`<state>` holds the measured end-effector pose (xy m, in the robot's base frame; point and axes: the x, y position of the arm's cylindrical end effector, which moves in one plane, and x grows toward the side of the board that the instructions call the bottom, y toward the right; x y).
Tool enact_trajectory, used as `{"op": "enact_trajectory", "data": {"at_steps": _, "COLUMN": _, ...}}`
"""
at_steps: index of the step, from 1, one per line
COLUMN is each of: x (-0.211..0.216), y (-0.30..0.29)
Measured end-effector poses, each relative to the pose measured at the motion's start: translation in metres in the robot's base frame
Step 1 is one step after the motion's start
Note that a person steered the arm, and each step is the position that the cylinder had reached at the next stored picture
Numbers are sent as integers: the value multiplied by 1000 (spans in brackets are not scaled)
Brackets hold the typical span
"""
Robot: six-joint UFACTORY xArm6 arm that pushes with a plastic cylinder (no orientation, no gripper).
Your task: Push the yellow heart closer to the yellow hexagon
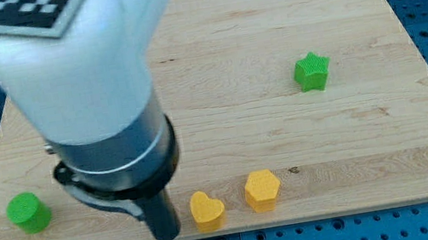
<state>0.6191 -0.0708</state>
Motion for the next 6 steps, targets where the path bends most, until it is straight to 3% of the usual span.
{"op": "enact_trajectory", "data": {"at_steps": 6, "x": 0, "y": 30}}
